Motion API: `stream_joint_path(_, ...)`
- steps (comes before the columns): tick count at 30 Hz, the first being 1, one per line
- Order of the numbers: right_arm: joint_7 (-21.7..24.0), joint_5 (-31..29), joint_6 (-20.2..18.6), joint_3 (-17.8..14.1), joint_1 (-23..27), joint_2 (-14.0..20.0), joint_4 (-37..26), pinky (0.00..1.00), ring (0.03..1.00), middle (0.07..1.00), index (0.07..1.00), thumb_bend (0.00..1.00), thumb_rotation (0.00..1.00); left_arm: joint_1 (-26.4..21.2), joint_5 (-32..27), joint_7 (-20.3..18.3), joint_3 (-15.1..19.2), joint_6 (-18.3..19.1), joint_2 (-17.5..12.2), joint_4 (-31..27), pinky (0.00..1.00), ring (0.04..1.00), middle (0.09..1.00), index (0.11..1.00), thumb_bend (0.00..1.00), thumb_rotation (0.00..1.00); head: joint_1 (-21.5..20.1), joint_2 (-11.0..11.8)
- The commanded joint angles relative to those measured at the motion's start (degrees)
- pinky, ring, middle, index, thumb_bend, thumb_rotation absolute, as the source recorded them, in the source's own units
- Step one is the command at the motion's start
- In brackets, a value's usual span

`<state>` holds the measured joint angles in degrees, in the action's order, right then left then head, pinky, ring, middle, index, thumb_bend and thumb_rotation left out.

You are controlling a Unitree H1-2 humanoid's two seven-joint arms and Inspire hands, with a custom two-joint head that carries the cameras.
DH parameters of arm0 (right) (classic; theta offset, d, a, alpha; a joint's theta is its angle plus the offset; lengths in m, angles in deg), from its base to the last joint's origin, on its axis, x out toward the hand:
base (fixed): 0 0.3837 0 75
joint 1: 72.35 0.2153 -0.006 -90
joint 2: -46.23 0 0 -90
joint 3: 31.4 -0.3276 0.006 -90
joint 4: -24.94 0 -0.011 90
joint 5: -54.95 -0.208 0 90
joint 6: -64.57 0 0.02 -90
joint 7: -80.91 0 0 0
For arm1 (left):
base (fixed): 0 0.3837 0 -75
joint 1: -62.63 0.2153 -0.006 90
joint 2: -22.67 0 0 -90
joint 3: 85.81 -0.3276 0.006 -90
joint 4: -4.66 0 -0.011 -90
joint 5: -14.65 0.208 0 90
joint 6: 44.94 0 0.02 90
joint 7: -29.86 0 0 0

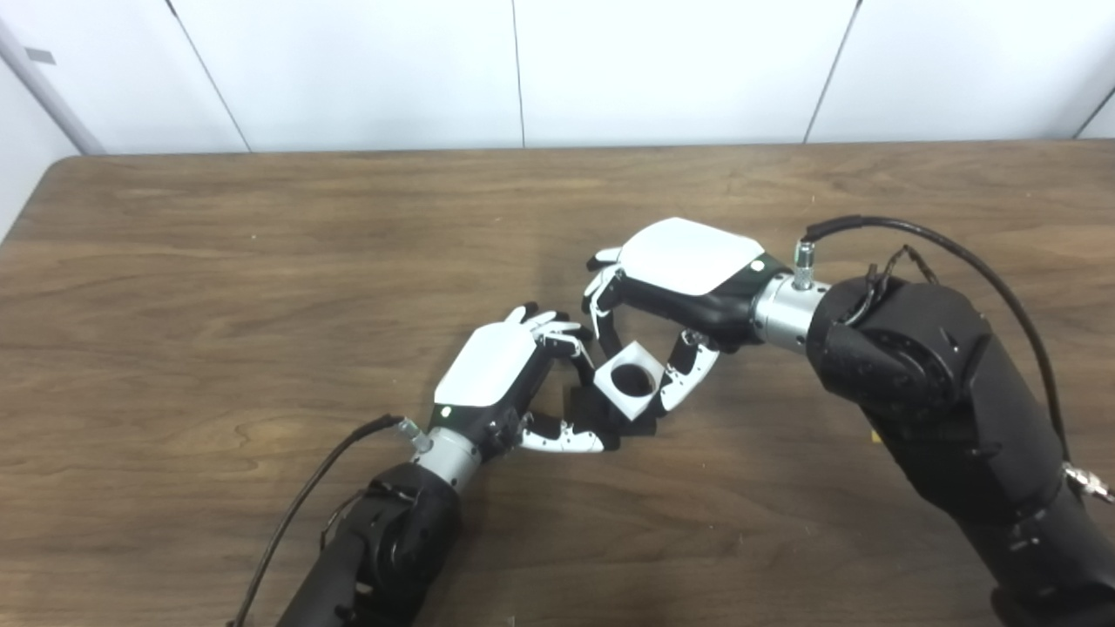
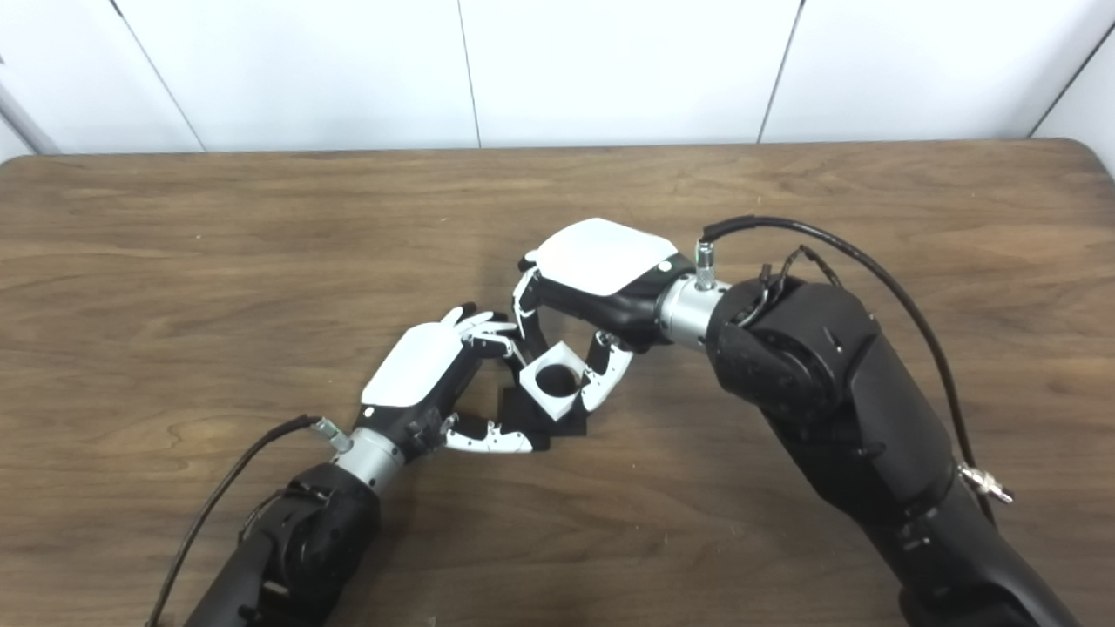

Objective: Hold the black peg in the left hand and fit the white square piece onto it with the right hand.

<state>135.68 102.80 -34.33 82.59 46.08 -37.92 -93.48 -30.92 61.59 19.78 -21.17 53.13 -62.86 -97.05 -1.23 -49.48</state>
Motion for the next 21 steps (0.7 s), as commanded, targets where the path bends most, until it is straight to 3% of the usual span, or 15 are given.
stream_joint_path(1, -1.16, 0.24, 0.59, -0.52, 1.63, -0.03, -0.62, 0.91, 0.931, 0.790, 0.484, 0.52, 0.13, 1.26, 0.01, -2.80, -0.60, 0.91, -1.02, 0.82, 1.00, 0.890, 0.802, 0.485, 0.52, 0.05, -0.02, -0.04)
stream_joint_path(21, -2.03, 0.93, 0.54, 0.10, 1.19, -1.03, 1.07, 0.90, 0.933, 0.794, 0.484, 0.52, 0.13, 1.17, -0.04, -2.60, -0.83, 0.67, -0.77, 1.27, 1.00, 0.889, 0.800, 0.485, 0.52, 0.05, -0.23, 0.04)
